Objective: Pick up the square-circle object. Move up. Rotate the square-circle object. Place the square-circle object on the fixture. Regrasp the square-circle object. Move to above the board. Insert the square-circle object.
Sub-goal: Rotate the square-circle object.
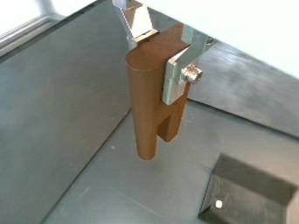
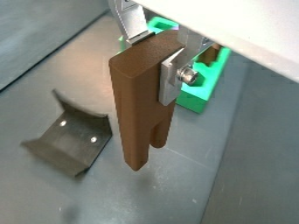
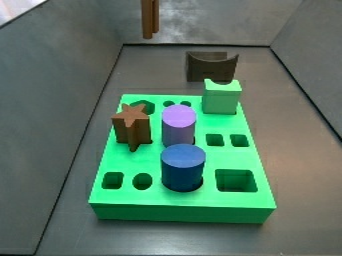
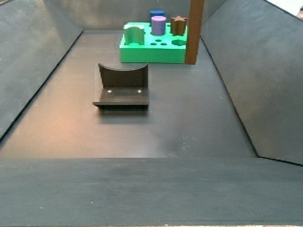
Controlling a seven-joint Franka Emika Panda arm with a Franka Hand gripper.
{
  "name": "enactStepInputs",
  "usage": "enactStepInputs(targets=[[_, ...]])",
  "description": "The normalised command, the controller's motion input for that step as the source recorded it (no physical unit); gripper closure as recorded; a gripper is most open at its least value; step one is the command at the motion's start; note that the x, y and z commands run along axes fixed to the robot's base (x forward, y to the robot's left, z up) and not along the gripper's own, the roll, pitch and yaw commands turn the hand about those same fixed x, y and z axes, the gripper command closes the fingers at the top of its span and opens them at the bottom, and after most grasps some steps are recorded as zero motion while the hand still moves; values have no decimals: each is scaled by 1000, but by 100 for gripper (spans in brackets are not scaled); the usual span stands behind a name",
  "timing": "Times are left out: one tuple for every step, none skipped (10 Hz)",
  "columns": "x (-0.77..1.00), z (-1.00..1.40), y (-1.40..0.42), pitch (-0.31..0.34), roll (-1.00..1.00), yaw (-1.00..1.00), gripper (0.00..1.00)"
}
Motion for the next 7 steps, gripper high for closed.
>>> enactStepInputs(targets=[[0,0,-1,-76,-70,1000,100],[0,0,-1,-79,-72,796,100],[-1,-1,0,-78,-72,479,100],[-1,-1,0,-77,-72,359,100],[0,-1000,0,-76,-271,199,100],[7,-1000,3,-87,-260,109,100],[11,-1000,11,-75,-211,63,100]])
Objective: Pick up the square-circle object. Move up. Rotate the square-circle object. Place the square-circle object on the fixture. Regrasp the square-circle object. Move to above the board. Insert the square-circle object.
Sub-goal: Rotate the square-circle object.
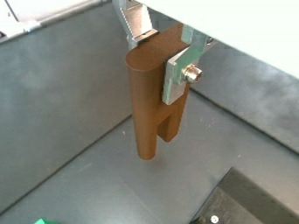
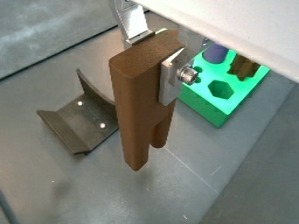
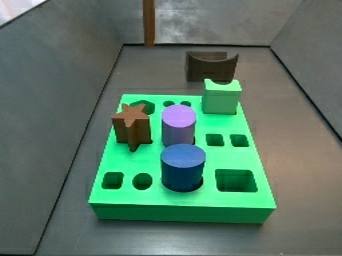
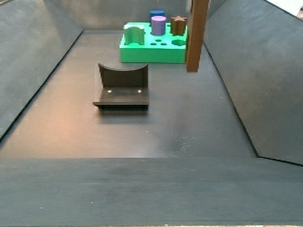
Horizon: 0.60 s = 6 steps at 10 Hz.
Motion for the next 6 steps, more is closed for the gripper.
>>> enactStepInputs(targets=[[12,-1000,10,-66,-185,40,100],[14,-1000,13,-61,-146,18,100],[14,-1000,15,-68,-125,12,100],[9,-986,17,-71,-104,5,100],[10,-738,18,-71,-79,-2,100],[12,-561,17,-69,-61,-7,100]])
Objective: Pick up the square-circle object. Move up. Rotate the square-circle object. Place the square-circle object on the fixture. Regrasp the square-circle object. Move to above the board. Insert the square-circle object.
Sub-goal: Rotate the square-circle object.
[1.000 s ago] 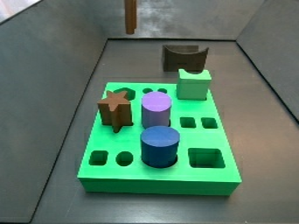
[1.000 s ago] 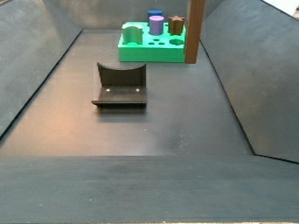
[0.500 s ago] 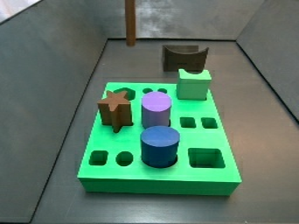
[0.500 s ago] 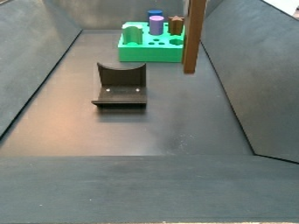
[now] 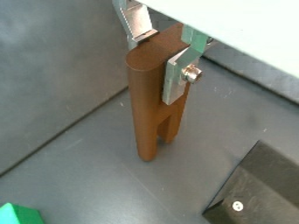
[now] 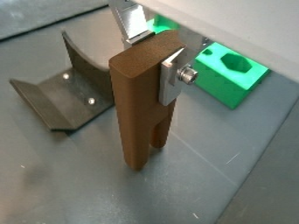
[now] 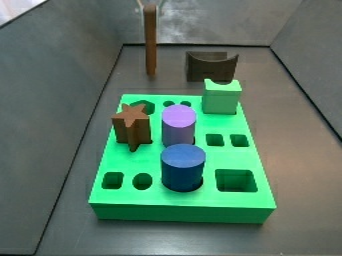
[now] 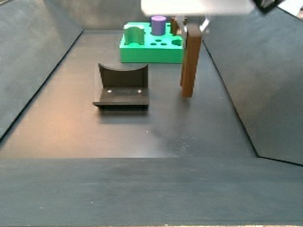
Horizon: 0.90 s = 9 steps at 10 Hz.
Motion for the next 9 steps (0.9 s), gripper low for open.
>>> enactStepInputs(targets=[[15,-332,19,-64,-38,-12,100],[11,-223,19,-62,-26,-14,100],[5,-176,20,-58,-21,-14,100],[-13,-178,17,-47,-22,-15,100],[-10,-178,20,-47,-22,-14,100],[-9,-177,19,-48,-22,-14,100],[-9,-176,19,-48,-22,-14,100],[-9,-176,19,-48,-22,-14,100],[-8,-176,19,-48,-22,-14,100]])
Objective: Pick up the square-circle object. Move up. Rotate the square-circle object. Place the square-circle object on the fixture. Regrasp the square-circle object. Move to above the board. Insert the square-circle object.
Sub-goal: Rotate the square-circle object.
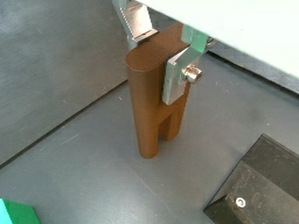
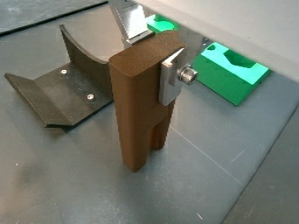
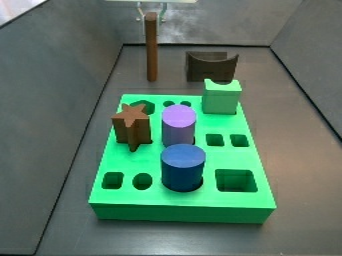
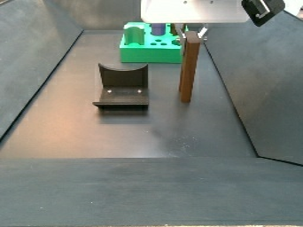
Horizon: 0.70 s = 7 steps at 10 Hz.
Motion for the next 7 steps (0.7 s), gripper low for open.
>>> enactStepInputs(targets=[[-8,-176,19,-47,-22,-14,100],[-8,-176,19,-48,-22,-14,100],[0,0,0,-47,178,-14,0],[0,1000,0,-42,151,15,0],[-9,1000,-2,-32,147,16,0],[-36,974,-12,18,121,19,0],[-25,800,-14,38,95,21,0]])
